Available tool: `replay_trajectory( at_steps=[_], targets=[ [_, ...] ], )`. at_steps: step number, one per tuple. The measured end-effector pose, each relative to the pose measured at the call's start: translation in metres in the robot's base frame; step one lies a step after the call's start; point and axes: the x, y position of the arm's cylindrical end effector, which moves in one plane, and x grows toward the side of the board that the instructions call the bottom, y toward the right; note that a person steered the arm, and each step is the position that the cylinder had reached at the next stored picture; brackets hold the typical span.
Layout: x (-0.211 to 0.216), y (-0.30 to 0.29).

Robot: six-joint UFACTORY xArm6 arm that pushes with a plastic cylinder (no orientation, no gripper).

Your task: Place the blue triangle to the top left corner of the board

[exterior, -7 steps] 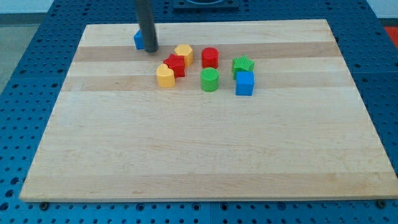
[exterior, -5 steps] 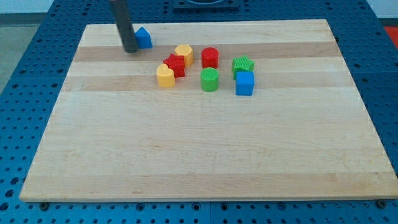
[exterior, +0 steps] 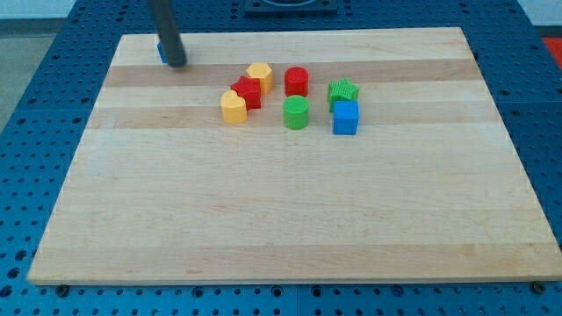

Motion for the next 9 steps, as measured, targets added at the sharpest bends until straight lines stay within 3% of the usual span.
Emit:
replay_trajectory(
  at_steps=[1,4,6,7,8,9],
  targets=[
    [-0.002,0.04],
    [-0.029,-0.062],
    [-0.029,-0.061],
    [-0.018,-0.061],
    [0.037,-0.06],
    [0.055,-0.048]
  ],
)
